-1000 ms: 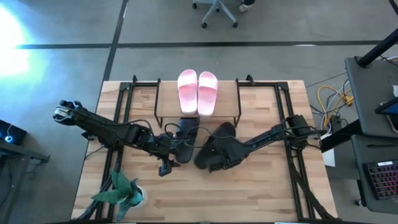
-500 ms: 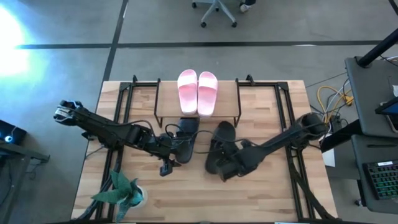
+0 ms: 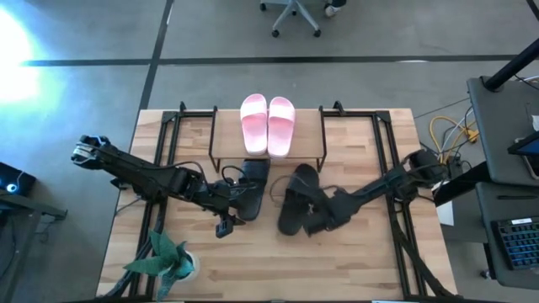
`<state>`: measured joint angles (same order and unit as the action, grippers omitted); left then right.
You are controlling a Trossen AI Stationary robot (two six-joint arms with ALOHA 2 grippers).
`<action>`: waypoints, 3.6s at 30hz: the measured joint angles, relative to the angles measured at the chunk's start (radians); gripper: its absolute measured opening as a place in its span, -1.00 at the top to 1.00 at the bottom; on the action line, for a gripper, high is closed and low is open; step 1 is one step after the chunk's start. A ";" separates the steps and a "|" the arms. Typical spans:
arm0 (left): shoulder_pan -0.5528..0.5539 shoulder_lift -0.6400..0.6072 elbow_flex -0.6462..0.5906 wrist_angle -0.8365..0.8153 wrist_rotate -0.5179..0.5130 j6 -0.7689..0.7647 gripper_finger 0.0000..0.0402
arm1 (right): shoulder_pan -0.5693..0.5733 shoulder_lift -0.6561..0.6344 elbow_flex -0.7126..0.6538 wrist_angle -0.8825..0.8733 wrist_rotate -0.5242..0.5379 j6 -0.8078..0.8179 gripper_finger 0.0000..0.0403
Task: Pick and place slides into the shelf
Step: Put the black slide under the shelf
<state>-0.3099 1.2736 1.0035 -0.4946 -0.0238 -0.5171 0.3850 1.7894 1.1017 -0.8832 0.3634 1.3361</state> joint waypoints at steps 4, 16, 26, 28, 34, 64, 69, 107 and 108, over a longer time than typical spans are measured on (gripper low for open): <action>0.000 0.000 0.000 0.000 0.002 0.000 -0.14 | -0.077 0.001 -0.025 0.105 0.029 -0.092 0.96; 0.000 0.000 0.000 -0.002 0.002 0.000 -0.14 | -0.283 0.001 0.079 0.196 0.166 -0.327 0.96; -0.002 -0.001 0.001 -0.020 0.020 -0.003 -0.14 | -0.205 -0.002 0.112 0.078 0.082 -0.266 0.96; -0.011 -0.001 0.001 -0.020 0.022 -0.003 -0.14 | -0.162 -0.002 0.102 0.072 0.037 -0.258 0.96; -0.041 -0.002 -0.023 -0.018 0.021 -0.037 -0.14 | -0.026 -0.002 0.055 0.079 0.020 -0.168 0.96; -0.120 -0.001 -0.147 0.015 -0.019 -0.262 -0.14 | -0.127 -0.002 -0.026 0.478 0.024 -0.448 0.96; -0.135 -0.001 -0.147 0.015 -0.045 -0.277 -0.14 | -0.107 -0.008 -0.010 0.310 0.014 -0.343 0.96; -0.176 0.002 -0.285 0.151 -0.098 -0.523 -0.14 | -0.228 0.111 0.087 0.271 -0.011 -0.267 0.96; -0.176 0.002 -0.290 0.152 -0.098 -0.525 -0.14 | -0.236 0.111 0.087 0.277 -0.013 -0.279 0.96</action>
<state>-0.4862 1.2751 0.7136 -0.3421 -0.1220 -1.0417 0.1492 1.9003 1.1889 -0.6063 0.3502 1.0574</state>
